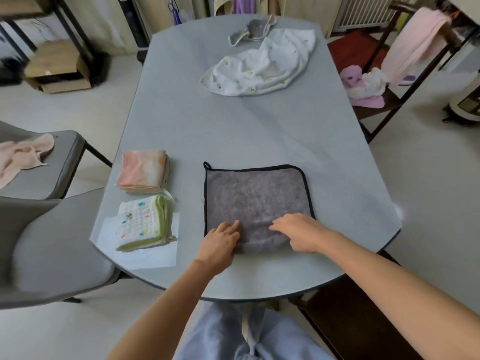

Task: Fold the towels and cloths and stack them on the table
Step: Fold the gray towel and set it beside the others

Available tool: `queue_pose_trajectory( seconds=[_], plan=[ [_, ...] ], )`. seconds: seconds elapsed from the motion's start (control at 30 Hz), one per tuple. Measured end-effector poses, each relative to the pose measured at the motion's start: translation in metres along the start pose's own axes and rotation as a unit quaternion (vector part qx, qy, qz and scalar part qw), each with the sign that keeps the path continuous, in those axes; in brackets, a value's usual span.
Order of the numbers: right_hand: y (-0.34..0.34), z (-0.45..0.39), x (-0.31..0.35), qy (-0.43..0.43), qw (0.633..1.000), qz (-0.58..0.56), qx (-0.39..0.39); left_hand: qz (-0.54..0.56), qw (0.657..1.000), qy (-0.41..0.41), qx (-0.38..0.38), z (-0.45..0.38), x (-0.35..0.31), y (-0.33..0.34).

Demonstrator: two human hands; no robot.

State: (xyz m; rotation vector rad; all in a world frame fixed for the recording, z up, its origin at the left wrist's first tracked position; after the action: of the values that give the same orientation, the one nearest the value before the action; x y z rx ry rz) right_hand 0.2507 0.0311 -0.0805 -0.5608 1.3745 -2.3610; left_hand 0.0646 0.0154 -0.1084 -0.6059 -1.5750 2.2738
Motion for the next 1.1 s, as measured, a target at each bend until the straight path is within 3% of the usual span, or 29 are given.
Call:
queue_pose_trajectory(
  seconds=[0.17,0.37,0.57,0.67,0.83,1.1],
  plan=[
    [0.028,-0.005,0.020,0.044,0.999,0.006,-0.021,0.093,0.990,-0.008,0.104,-0.012,0.013,-0.018],
    [0.032,0.003,0.036,0.069,0.997,-0.003,-0.035,0.140,0.982,-0.010,0.125,-0.010,0.018,-0.033],
    [-0.010,-0.004,0.015,0.072,0.978,-0.147,0.128,0.098,0.964,-0.017,0.248,-0.020,0.036,-0.049],
    [-0.033,-0.012,-0.001,0.098,0.969,-0.176,0.146,0.118,0.970,-0.026,0.209,-0.033,0.044,-0.064],
    [-0.064,-0.044,-0.042,0.177,0.969,-0.164,0.044,0.092,0.990,-0.069,0.086,-0.065,0.078,-0.087],
    [-0.067,-0.087,-0.073,0.270,0.956,-0.102,-0.052,0.054,0.991,-0.122,0.028,-0.104,0.114,-0.086]
  ],
)
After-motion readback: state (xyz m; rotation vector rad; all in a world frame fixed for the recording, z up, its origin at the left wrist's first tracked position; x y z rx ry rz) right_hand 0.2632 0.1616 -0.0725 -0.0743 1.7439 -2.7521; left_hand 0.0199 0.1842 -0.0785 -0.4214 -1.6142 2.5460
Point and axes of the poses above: each hand's wrist, its own z-axis away from the middle knuckle, its own y-axis out of the palm, x = y × z, the point moved 5 cm from there along -z, towards the middle knuckle, and after that the axes turned 7 degrees about -x, right-handed, at the moved point
